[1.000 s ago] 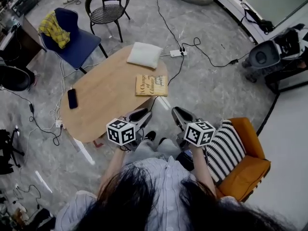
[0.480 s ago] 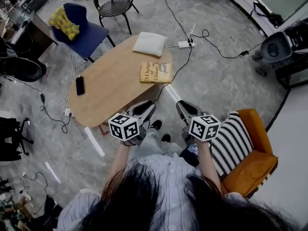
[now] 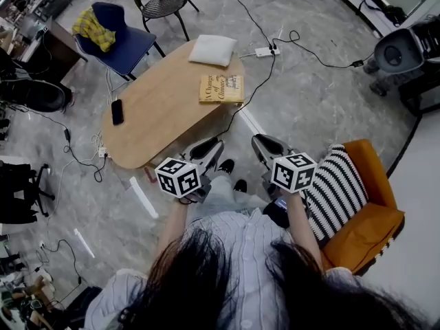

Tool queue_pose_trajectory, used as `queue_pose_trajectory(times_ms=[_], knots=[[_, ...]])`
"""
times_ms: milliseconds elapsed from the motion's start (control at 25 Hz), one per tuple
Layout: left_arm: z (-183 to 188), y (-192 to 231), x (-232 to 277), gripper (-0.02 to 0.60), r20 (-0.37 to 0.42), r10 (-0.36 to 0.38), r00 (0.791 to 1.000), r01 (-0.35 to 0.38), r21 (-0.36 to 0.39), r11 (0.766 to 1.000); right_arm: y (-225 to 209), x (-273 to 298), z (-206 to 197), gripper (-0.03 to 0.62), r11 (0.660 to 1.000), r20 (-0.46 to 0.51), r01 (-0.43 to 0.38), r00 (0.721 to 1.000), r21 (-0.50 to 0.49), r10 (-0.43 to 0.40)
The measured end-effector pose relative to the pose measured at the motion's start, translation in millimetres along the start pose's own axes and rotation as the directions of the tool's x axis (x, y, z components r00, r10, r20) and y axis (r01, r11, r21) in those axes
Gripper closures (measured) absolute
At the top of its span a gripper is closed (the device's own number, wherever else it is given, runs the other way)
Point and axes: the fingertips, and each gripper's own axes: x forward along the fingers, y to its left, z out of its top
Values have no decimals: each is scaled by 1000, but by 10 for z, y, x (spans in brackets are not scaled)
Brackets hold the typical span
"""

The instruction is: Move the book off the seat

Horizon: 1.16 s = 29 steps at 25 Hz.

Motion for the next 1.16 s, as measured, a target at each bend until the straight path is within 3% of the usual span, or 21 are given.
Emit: queue_pose_trajectory(times_ms=[720,1160], knots=[[-221,-181,-278,485,4,41,999,-41,42,998,112,-234,-89,546,999,24,-22,999,-40,23],[-162,-242,-224,486,5,39,999,-39,68,997,26,-290,12,546,999,40,-9,999,-42,11]])
